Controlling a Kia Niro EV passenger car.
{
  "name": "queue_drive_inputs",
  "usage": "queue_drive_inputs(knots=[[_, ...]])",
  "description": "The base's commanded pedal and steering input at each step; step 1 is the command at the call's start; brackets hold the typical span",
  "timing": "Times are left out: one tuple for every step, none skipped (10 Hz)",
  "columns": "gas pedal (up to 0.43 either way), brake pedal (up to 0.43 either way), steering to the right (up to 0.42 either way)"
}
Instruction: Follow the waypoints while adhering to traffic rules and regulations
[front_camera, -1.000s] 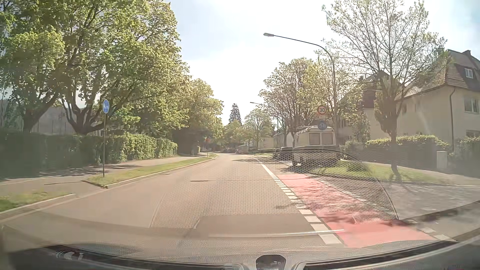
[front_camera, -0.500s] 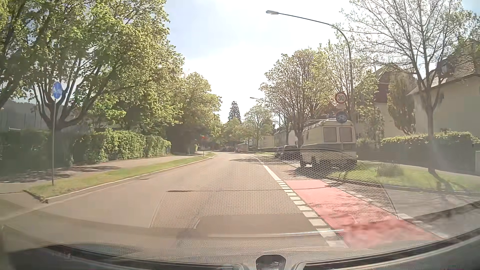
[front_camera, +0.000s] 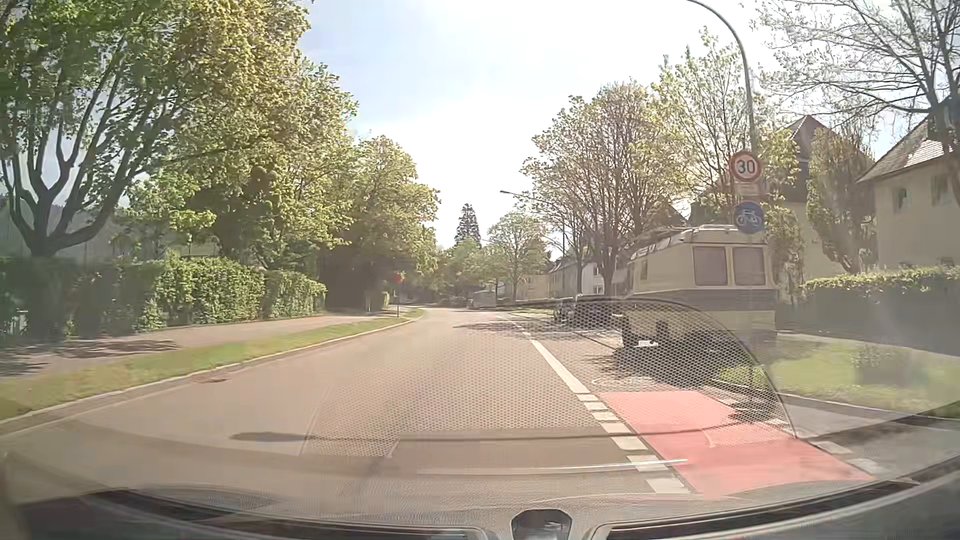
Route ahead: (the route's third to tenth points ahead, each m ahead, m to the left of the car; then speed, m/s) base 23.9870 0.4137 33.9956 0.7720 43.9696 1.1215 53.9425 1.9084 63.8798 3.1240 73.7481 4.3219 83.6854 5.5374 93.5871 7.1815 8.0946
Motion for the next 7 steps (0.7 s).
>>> queue_drive_inputs(knots=[[0.047, 0.000, 0.003], [0.047, 0.000, 0.003], [0.047, 0.000, 0.003], [0.047, 0.000, 0.002], [0.047, 0.000, 0.002], [0.047, 0.000, 0.002], [0.047, 0.000, 0.001]])
